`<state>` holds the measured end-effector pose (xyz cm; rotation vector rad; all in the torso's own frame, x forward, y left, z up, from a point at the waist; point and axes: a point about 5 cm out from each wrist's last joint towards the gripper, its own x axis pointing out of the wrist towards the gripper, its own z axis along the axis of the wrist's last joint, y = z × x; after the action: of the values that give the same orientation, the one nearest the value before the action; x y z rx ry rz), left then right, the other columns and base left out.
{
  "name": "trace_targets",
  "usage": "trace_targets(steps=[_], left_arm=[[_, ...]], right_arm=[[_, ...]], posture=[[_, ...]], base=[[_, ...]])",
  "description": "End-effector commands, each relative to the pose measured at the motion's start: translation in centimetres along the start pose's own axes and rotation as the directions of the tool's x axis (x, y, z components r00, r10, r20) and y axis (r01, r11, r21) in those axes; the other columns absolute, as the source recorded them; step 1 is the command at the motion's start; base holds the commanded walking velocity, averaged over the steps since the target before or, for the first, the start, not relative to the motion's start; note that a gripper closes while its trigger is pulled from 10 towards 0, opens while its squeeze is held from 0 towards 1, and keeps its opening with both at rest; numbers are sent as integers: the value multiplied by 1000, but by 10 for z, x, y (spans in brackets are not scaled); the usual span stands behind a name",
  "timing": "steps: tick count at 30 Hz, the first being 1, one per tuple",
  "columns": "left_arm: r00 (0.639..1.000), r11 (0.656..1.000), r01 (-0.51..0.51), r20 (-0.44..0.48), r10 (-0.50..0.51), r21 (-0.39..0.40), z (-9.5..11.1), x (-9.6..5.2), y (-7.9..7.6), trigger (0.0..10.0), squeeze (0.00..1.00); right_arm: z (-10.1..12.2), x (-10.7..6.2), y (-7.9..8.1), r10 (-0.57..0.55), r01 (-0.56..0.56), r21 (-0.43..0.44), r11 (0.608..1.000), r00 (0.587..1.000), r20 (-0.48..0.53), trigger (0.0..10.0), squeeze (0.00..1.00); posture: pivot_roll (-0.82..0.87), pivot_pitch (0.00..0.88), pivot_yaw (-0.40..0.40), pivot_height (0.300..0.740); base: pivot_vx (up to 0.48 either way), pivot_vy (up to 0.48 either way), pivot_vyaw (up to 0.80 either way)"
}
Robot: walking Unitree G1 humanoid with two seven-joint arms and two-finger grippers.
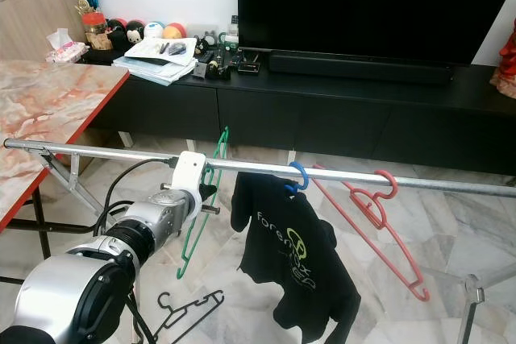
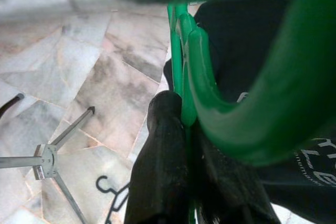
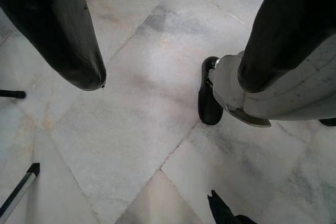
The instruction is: Hang hanger
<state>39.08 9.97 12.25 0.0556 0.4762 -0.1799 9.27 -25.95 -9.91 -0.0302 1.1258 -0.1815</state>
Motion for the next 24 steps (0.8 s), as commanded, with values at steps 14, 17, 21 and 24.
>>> trace_targets(steps=[14, 17, 21, 24], left_arm=[[999, 999, -36, -37, 37, 36, -15, -2, 21, 10000, 1000], [998, 998, -44, -34, 45, 36, -14, -2, 25, 10000, 1000], [999, 998, -45, -5, 46, 38, -10, -3, 28, 10000, 929], [996, 998, -32, 88, 28, 52, -1, -5, 36, 10000, 933]], right_arm=[[10, 3, 7, 16, -16, 3, 1000, 1000, 17, 10000, 0], [12, 4, 9, 18, -18, 7, 1000, 1000, 20, 10000, 0], [12, 4, 11, 20, -20, 14, 1000, 1000, 21, 10000, 0], [13, 4, 13, 19, -20, 26, 999, 1000, 23, 10000, 0]], posture=[[-61, 10, -16, 740], [-52, 5, -12, 740], [-57, 0, -4, 740], [-53, 0, -1, 740]], base=[[0, 0, 0], [0, 0, 0], [0, 0, 0], [0, 0, 0]])
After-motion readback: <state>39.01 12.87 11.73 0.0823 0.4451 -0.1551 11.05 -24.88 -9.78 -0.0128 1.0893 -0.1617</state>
